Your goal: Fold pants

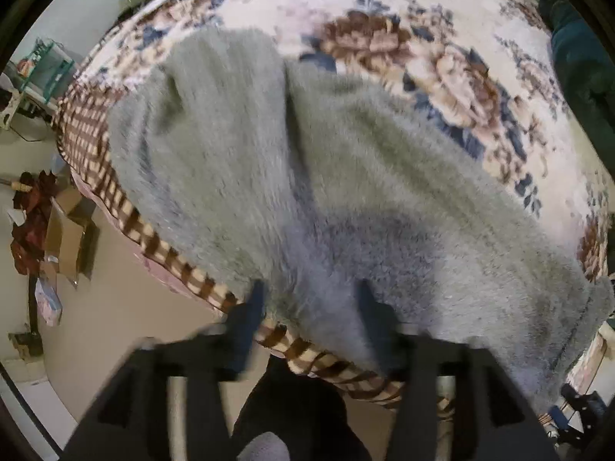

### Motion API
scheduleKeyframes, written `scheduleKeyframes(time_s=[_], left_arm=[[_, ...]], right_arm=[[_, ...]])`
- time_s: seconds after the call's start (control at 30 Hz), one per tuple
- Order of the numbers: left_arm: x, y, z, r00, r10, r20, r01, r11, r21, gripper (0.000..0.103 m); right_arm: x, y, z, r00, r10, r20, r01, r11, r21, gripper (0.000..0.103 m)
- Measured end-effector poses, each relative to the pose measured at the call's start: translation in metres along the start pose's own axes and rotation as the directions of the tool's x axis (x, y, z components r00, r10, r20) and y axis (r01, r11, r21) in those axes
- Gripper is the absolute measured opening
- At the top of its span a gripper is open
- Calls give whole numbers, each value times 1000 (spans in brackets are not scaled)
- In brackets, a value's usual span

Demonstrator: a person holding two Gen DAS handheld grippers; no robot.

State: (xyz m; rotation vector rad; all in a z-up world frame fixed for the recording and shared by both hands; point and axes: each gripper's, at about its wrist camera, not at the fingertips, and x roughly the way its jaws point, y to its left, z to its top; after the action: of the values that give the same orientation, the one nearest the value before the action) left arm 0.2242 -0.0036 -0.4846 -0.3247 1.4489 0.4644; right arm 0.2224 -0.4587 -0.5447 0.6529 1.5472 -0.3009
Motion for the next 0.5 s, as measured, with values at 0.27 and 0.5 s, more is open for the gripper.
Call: scheduleKeyframes(time_s=[0.27,0.5], left_arm=[[-1,-46,-6,997,16,77,-25,992,123,77],[18,-126,-15,998,-12,62,-7,956,294,77]], right_arm=[[-5,-42,79,962,-244,126,256,962,-90,66],[41,-34,115,934,-328,140,355,894,-275,7]])
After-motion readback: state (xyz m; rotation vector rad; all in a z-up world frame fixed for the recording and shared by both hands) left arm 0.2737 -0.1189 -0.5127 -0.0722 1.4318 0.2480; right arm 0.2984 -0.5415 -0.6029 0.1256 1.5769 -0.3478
